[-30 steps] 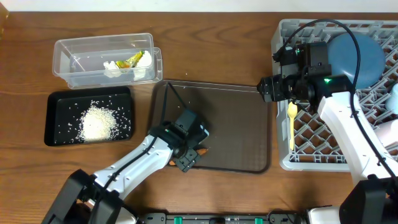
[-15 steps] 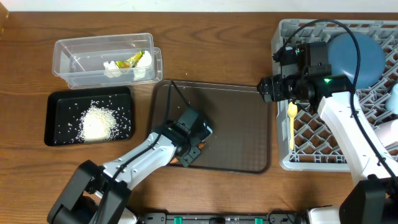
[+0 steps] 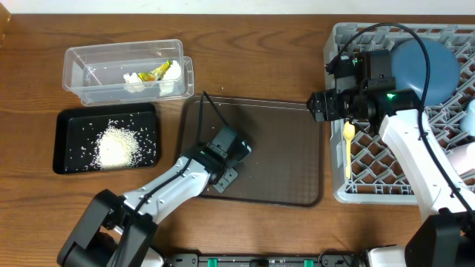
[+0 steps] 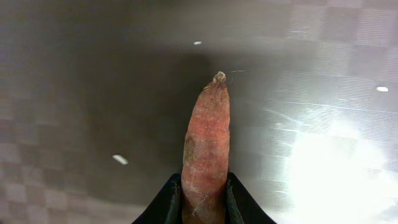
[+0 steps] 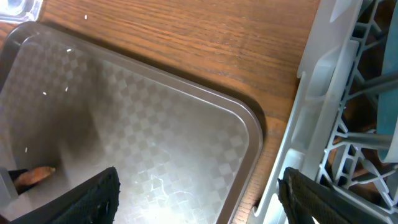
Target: Sort waste into correct bins and load items into the dishwasher rack
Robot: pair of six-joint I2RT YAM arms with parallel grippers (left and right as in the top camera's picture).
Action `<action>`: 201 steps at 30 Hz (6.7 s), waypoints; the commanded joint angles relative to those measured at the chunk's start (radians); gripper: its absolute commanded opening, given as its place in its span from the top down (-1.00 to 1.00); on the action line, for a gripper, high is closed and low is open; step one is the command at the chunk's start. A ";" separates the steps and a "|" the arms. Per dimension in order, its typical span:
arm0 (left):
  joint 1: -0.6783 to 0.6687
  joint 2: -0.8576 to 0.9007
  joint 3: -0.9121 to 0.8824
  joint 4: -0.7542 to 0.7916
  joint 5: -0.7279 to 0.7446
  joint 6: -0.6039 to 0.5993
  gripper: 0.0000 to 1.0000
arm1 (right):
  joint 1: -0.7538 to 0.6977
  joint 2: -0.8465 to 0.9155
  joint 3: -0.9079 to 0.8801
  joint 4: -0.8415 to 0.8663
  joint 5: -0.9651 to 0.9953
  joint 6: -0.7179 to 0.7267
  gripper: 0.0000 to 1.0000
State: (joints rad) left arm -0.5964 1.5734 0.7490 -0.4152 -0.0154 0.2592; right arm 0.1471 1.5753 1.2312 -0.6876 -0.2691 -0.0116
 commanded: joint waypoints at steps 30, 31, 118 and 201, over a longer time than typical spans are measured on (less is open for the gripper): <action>0.822 -0.221 0.091 0.101 -0.048 -0.371 0.77 | 0.005 0.007 0.008 -0.004 0.004 -0.012 -0.64; 0.837 -0.209 0.091 0.108 -0.048 -0.375 0.77 | 0.005 0.007 0.008 -0.004 0.004 -0.012 -0.64; 0.753 -1.006 0.027 -0.306 0.180 -0.298 -0.90 | -0.206 -0.670 -0.462 0.063 0.385 0.280 -0.98; 0.753 -1.006 0.027 -0.306 0.180 -0.298 -0.92 | -0.133 -1.570 -1.226 0.617 0.209 0.032 -0.99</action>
State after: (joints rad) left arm 0.1551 0.5686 0.7773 -0.7250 0.1555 -0.0479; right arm -0.0017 0.0116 0.0067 -0.0669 -0.0490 0.0395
